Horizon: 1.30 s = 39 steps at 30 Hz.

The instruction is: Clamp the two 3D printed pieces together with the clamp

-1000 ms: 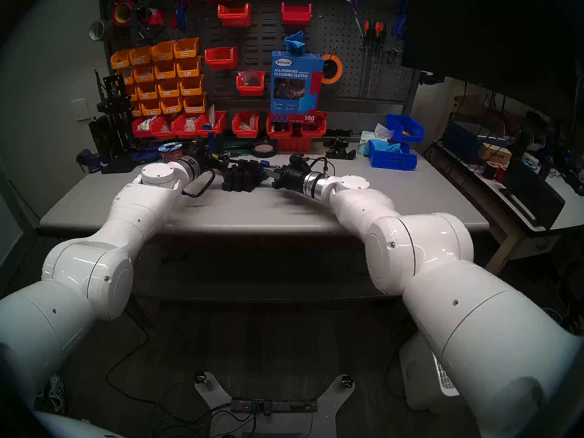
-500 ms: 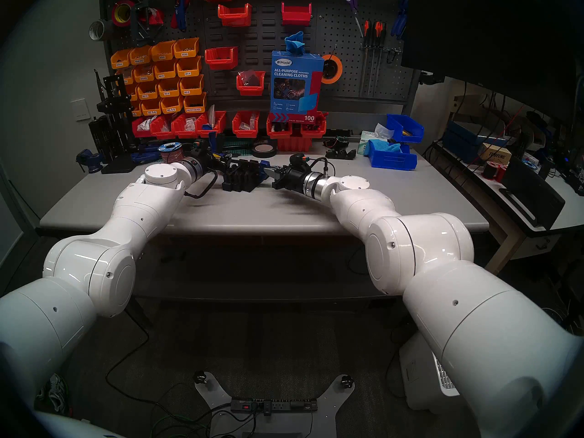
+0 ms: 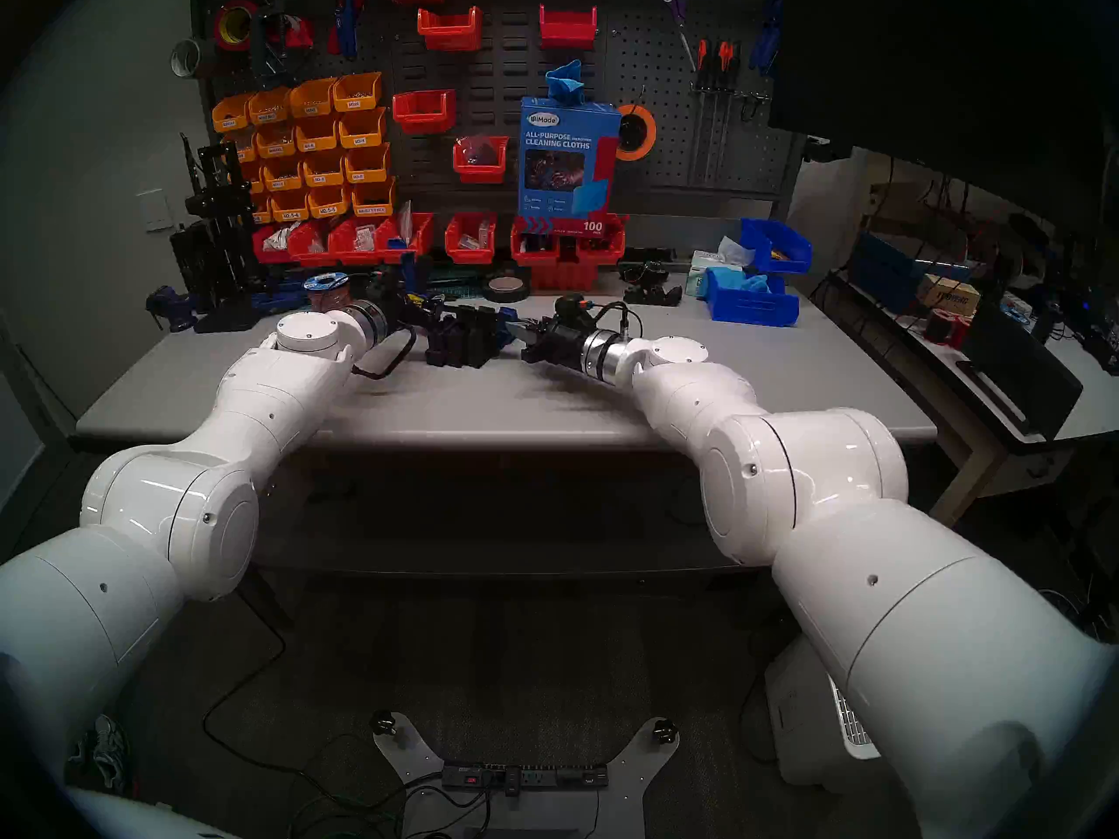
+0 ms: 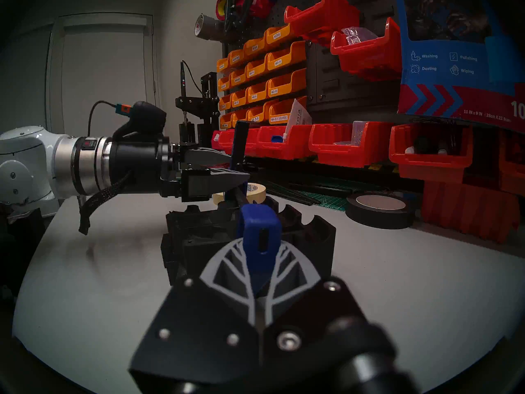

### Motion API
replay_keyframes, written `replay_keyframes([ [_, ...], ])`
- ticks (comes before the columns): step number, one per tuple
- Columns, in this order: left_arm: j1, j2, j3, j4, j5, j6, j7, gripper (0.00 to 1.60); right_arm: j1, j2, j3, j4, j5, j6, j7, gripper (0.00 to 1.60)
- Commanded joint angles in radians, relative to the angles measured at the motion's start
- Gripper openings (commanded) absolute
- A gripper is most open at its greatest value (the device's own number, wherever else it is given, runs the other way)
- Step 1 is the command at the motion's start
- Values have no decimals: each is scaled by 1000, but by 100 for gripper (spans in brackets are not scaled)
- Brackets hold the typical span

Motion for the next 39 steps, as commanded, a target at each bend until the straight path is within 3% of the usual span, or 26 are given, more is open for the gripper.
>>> replay_keyframes([
  [1,-72,12,-3,-13,3,-24,-3,160,40,1,3,-31,3,-4,0,0],
  [39,-107,-5,-5,50,11,-47,2,160,41,1,3,-30,3,-4,1,0],
])
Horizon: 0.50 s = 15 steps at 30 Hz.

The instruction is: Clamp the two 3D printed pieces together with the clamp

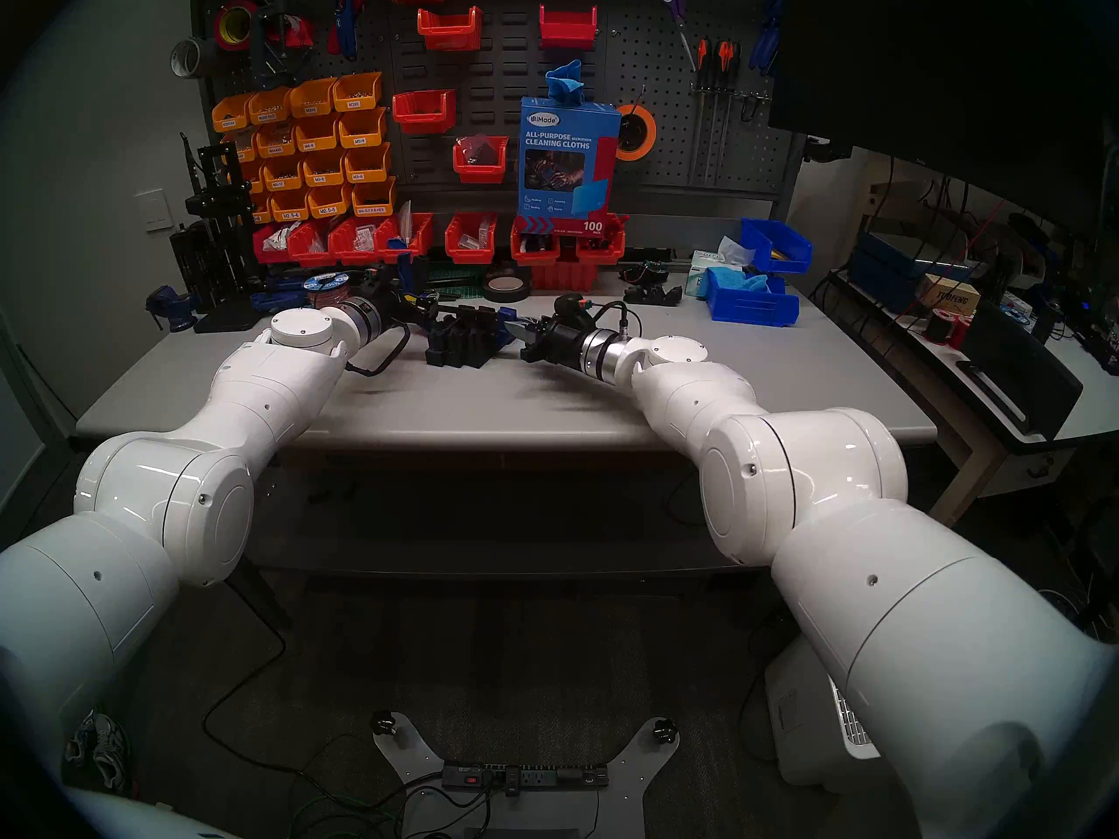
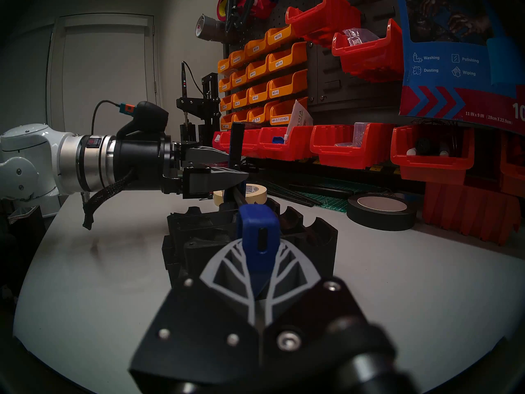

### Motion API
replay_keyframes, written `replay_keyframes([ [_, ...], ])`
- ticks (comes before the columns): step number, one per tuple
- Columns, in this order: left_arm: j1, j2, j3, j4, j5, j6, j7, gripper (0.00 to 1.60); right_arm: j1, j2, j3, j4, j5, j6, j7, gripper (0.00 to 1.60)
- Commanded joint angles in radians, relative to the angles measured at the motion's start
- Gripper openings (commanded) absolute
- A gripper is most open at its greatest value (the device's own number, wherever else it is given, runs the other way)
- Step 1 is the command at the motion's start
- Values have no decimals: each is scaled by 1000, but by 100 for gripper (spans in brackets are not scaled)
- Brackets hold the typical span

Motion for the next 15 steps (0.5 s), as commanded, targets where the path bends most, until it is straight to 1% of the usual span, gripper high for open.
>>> replay_keyframes([
  [1,-66,-9,-6,-13,-4,-25,5,160,40,2,3,-29,3,-4,0,0],
  [2,-66,-10,-7,-12,-5,-25,5,140,40,2,3,-29,3,-4,0,0],
  [3,-66,-11,-8,-10,-5,-26,6,81,40,2,3,-29,3,-4,0,0],
  [4,-66,-13,-8,-8,-6,-27,7,37,40,2,3,-29,3,-4,0,0],
  [5,-66,-14,-9,-6,-7,-28,7,0,40,2,3,-29,2,-4,0,0],
  [15,-67,-19,-17,8,-13,-39,14,0,39,2,4,-31,0,-1,0,0],
])
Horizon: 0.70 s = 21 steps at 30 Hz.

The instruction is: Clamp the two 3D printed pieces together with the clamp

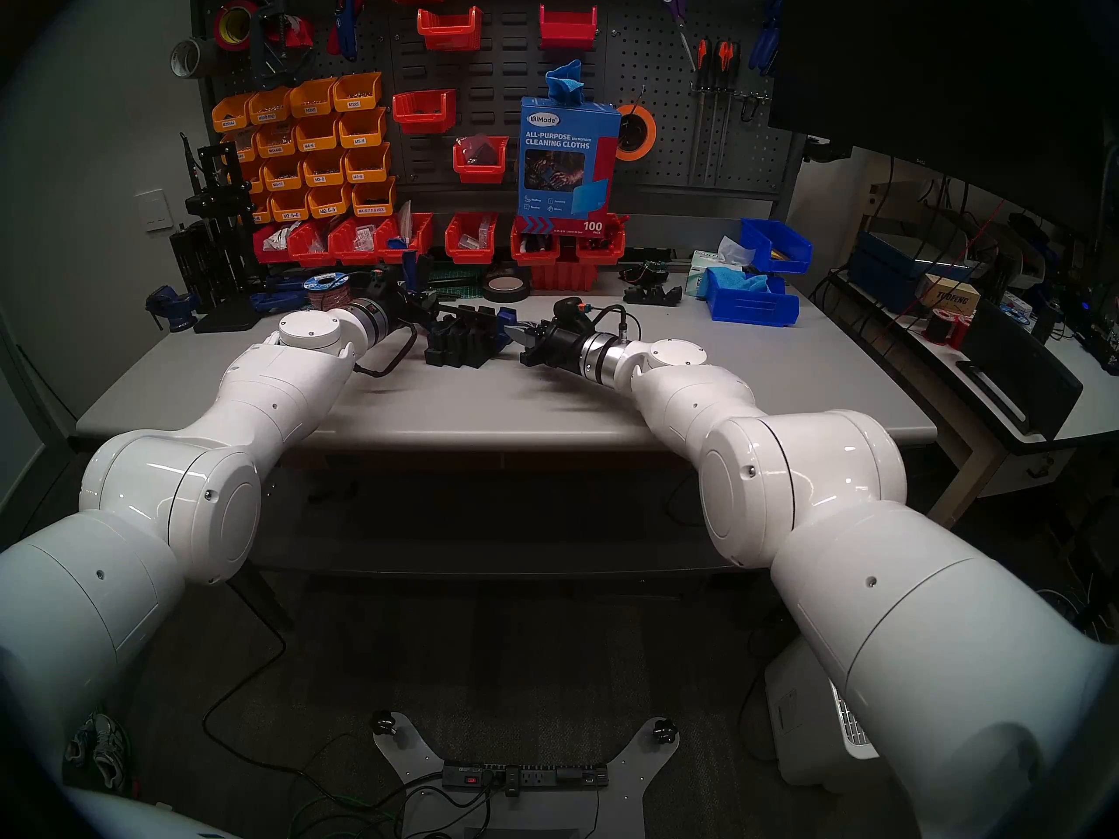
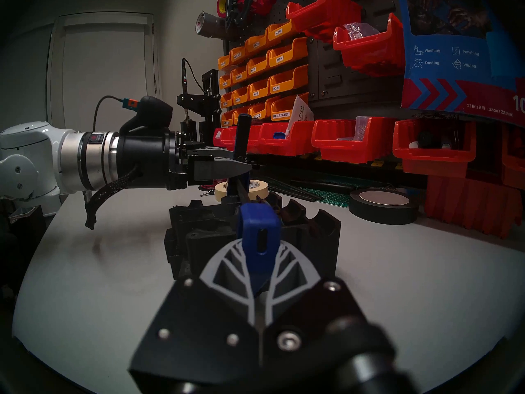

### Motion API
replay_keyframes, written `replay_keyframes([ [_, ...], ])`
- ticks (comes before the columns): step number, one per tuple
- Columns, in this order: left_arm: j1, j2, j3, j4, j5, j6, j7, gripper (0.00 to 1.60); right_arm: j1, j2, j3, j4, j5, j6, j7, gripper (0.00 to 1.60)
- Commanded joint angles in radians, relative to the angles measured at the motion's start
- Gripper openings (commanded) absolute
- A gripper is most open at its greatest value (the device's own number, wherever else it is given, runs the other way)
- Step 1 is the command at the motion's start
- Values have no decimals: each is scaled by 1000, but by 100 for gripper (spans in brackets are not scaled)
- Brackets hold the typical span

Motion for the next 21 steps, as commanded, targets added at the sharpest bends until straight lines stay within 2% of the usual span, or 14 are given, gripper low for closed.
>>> replay_keyframes([
  [1,-60,3,-7,-15,-5,-27,-1,0,45,3,4,-34,4,-2,-1,0],
  [21,-58,-6,-27,-2,-28,-53,3,0,45,3,5,-35,3,-2,0,0],
])
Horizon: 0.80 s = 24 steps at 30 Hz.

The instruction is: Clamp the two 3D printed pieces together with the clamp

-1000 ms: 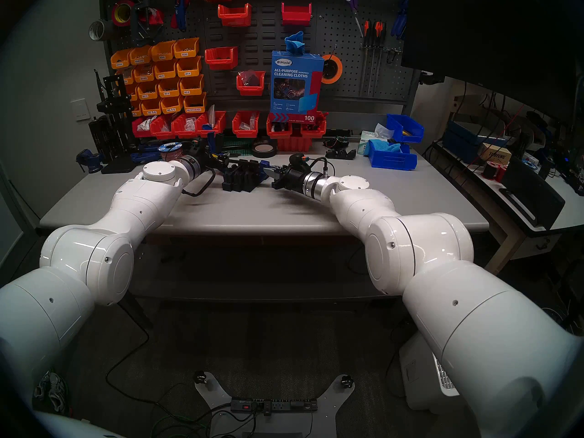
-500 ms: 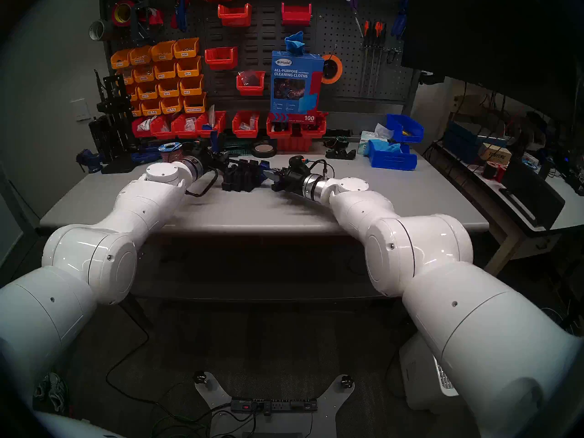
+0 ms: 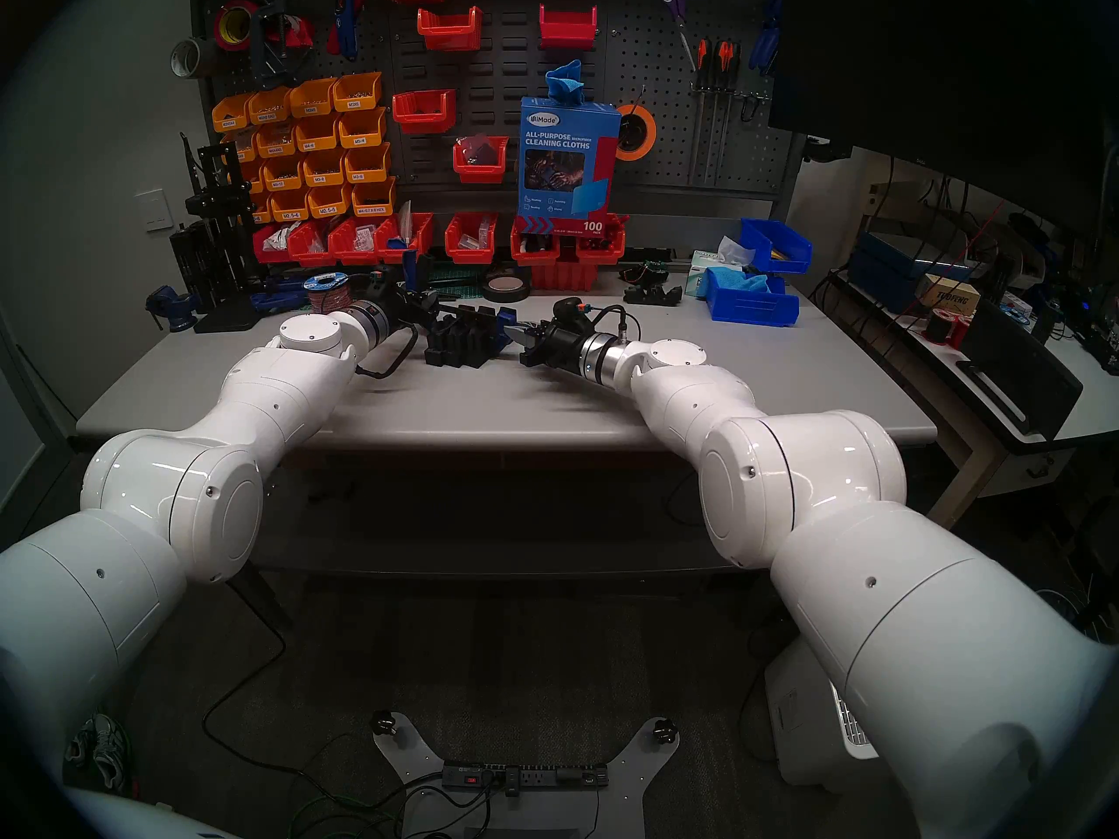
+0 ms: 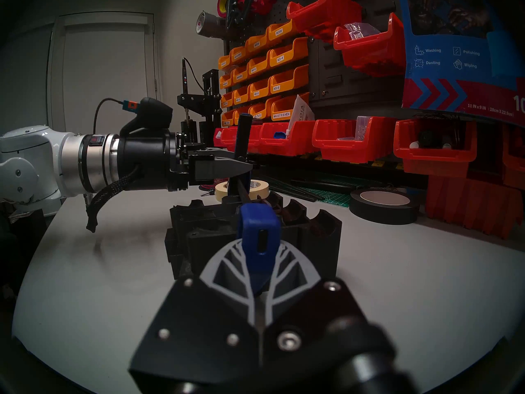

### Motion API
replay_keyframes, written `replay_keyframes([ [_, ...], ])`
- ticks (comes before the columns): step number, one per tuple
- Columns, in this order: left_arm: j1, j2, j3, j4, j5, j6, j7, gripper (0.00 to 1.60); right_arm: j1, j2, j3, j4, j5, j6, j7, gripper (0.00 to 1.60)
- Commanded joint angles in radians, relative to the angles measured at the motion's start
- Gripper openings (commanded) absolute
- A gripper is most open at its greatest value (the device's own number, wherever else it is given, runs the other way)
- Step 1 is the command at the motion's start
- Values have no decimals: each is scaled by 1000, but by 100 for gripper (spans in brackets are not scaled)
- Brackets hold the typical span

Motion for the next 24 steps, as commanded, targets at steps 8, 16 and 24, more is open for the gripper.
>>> replay_keyframes([
  [8,-56,-12,-19,-23,-21,-35,-1,0,45,4,4,-33,4,-2,-1,0],
  [16,-58,-30,-29,-24,-32,-41,1,0,45,4,4,-33,4,-2,-1,0],
  [24,-61,-40,-37,-27,-37,-45,-1,0,45,4,4,-33,3,-2,-3,0],
])
